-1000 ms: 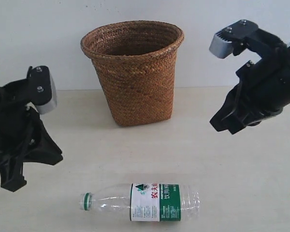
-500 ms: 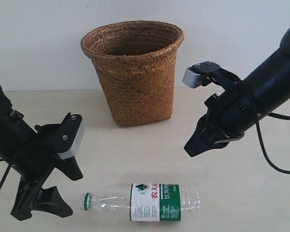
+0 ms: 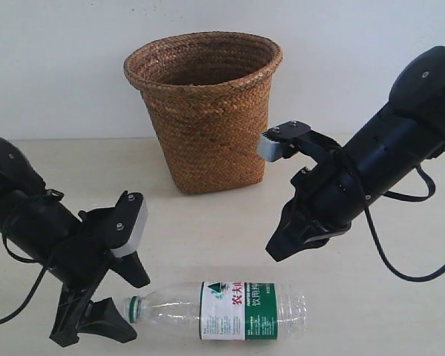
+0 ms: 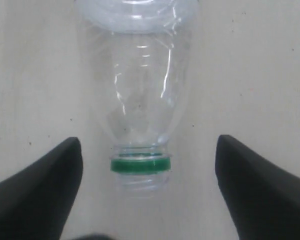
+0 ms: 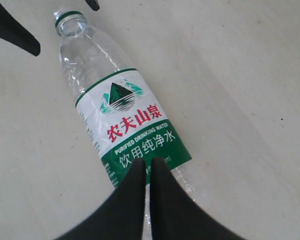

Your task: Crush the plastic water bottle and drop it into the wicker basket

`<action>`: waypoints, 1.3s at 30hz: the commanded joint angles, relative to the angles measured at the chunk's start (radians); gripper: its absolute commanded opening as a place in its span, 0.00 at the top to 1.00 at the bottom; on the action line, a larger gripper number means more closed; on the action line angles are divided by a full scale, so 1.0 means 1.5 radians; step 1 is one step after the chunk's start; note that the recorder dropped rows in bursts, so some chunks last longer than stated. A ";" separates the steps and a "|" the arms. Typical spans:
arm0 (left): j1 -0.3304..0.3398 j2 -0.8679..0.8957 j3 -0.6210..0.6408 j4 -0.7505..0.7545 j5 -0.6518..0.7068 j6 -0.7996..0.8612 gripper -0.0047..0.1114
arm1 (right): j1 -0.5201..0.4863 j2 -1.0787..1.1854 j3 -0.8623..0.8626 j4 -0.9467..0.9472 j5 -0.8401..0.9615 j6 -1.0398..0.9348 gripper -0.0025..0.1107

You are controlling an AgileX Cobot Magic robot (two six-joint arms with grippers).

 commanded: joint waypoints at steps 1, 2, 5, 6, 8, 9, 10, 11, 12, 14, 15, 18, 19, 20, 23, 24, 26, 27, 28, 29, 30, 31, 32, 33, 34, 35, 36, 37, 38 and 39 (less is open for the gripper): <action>-0.003 0.016 -0.002 -0.004 -0.019 0.005 0.37 | 0.002 0.001 -0.003 0.004 -0.005 -0.003 0.98; -0.003 0.020 -0.002 -0.004 -0.026 0.005 0.37 | 0.002 0.001 -0.003 0.004 -0.006 -0.003 0.98; -0.003 0.026 -0.002 -0.004 -0.037 0.005 0.39 | 0.002 0.001 -0.003 0.004 -0.006 -0.003 0.98; -0.003 0.027 -0.002 -0.005 -0.039 0.009 0.41 | 0.002 0.001 -0.003 0.004 -0.006 -0.003 0.98; -0.003 0.030 -0.002 -0.015 -0.036 0.025 0.46 | 0.002 0.001 -0.003 0.004 -0.009 -0.003 0.98; -0.003 0.030 -0.002 -0.017 -0.036 0.028 0.47 | 0.002 0.001 -0.003 0.004 -0.009 -0.003 0.98; -0.003 0.030 -0.002 -0.017 -0.036 0.028 0.47 | 0.002 0.001 -0.003 0.004 -0.009 -0.003 0.98; -0.003 0.030 -0.002 -0.017 -0.036 0.028 0.47 | 0.002 0.001 -0.003 0.004 -0.009 -0.003 0.98; -0.003 0.030 -0.002 -0.017 -0.036 0.028 0.47 | 0.002 0.001 -0.003 0.004 -0.009 -0.003 0.98; -0.003 0.031 -0.002 -0.017 -0.036 0.028 0.47 | 0.002 0.001 -0.003 0.004 -0.010 -0.003 0.98; -0.003 0.034 -0.002 -0.017 -0.034 0.028 0.47 | 0.002 0.001 -0.003 0.004 -0.010 -0.003 0.98; -0.003 0.036 -0.002 -0.017 -0.034 0.041 0.48 | 0.002 0.001 -0.003 0.004 -0.010 -0.003 0.98; -0.003 0.036 -0.002 -0.017 -0.034 0.046 0.48 | 0.002 0.001 -0.003 0.004 -0.010 -0.003 0.98; -0.003 0.036 -0.002 -0.017 -0.034 0.051 0.50 | 0.002 0.001 -0.003 0.004 -0.010 -0.003 0.98; -0.003 0.036 -0.002 -0.017 -0.038 0.053 0.64 | 0.002 0.001 -0.003 0.004 -0.010 -0.003 0.98; -0.003 0.036 -0.002 -0.017 -0.038 0.053 0.69 | 0.002 0.001 -0.003 0.004 -0.010 -0.003 0.98; -0.003 0.036 -0.002 -0.017 -0.038 0.053 0.80 | 0.002 0.001 -0.003 0.004 -0.010 -0.003 0.98; -0.003 0.036 -0.002 -0.017 -0.038 0.053 0.85 | 0.002 0.001 -0.003 0.005 -0.010 -0.003 0.98; -0.003 0.036 -0.002 -0.017 -0.038 0.053 0.90 | 0.002 0.001 -0.003 0.010 -0.007 -0.003 0.98; -0.003 0.036 -0.002 -0.017 -0.036 0.053 0.92 | 0.002 0.001 -0.003 0.016 -0.003 -0.003 0.98; -0.003 0.036 -0.002 -0.017 -0.036 0.053 0.92 | 0.002 0.001 -0.003 0.028 0.008 -0.003 0.98; -0.003 0.036 -0.002 -0.017 -0.036 0.053 0.92 | 0.004 0.001 -0.003 0.037 0.012 -0.007 0.98; -0.003 0.036 -0.002 -0.017 -0.036 0.053 0.92 | 0.009 0.001 -0.003 0.042 0.014 -0.009 0.98; -0.003 0.036 -0.002 -0.017 -0.036 0.053 0.92 | 0.016 0.001 -0.003 0.044 0.012 -0.010 0.98; -0.003 0.036 -0.002 -0.017 -0.036 0.050 0.92 | 0.027 0.001 -0.003 0.045 0.004 -0.010 0.98; -0.003 0.036 -0.002 -0.017 -0.036 0.047 0.92 | 0.036 0.001 -0.003 0.045 -0.007 -0.010 0.98; -0.003 0.036 -0.002 -0.017 -0.036 0.043 0.92 | 0.050 0.001 -0.003 0.047 -0.020 -0.010 0.98; -0.003 0.036 -0.002 -0.017 -0.035 0.043 0.92 | 0.064 0.001 -0.003 0.047 -0.035 -0.007 0.98; -0.003 0.036 -0.002 -0.017 -0.032 0.043 0.92 | 0.080 0.001 -0.003 0.047 -0.053 -0.004 0.98; -0.003 0.036 -0.002 -0.017 -0.029 0.043 0.92 | 0.092 0.001 -0.003 0.047 -0.069 -0.002 0.98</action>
